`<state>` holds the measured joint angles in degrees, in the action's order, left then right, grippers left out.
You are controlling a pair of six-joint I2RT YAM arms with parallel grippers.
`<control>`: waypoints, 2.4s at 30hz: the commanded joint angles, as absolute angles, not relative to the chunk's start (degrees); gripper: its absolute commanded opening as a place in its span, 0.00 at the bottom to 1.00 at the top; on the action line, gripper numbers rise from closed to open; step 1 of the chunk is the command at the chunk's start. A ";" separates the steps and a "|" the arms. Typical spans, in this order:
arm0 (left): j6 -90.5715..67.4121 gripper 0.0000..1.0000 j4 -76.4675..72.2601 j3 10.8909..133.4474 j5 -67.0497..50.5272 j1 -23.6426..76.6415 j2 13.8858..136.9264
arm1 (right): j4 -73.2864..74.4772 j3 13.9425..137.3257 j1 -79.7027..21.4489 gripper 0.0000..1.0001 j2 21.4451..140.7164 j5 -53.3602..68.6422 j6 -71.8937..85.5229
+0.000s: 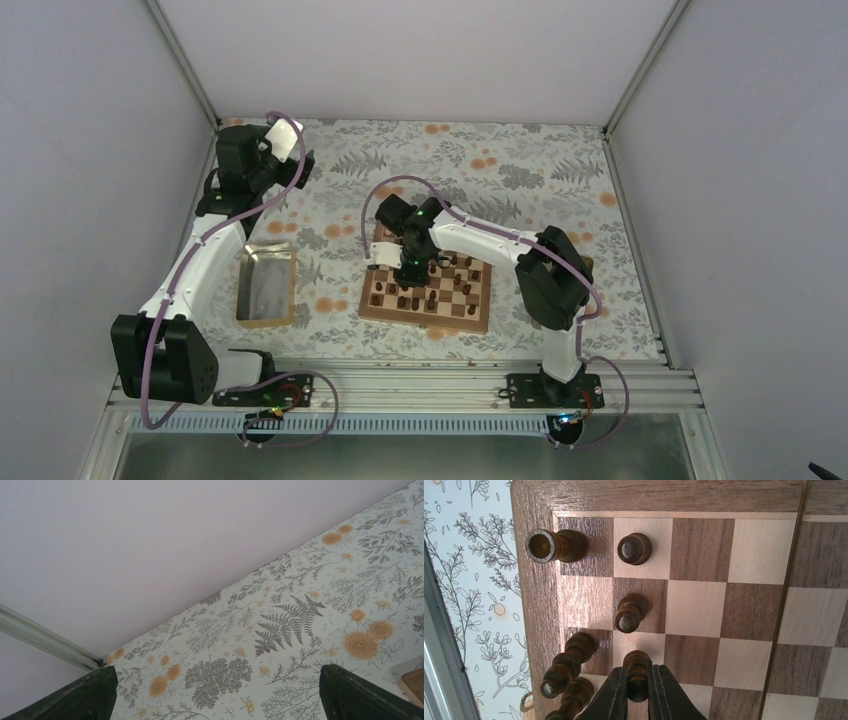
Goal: Set up the chess pieces on the board
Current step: Place the chess piece on the chessboard, then pick up the chess piece from the chessboard.
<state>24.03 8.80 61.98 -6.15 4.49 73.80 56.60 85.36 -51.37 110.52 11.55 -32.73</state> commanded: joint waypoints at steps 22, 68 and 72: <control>24.74 1.00 8.28 62.06 -7.09 4.16 73.56 | 56.47 86.23 -52.12 0.17 112.22 12.99 -33.70; 24.78 1.00 8.44 62.21 -7.01 4.13 73.61 | 55.81 82.57 -39.81 0.41 105.99 5.83 -35.36; 24.76 1.00 8.36 62.18 -7.03 4.15 73.64 | 55.19 81.13 -39.86 0.40 106.90 5.01 -35.54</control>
<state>24.47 8.80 61.98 -6.15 4.49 73.80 56.14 82.74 -40.34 105.45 5.32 -34.46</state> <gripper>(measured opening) 0.999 0.404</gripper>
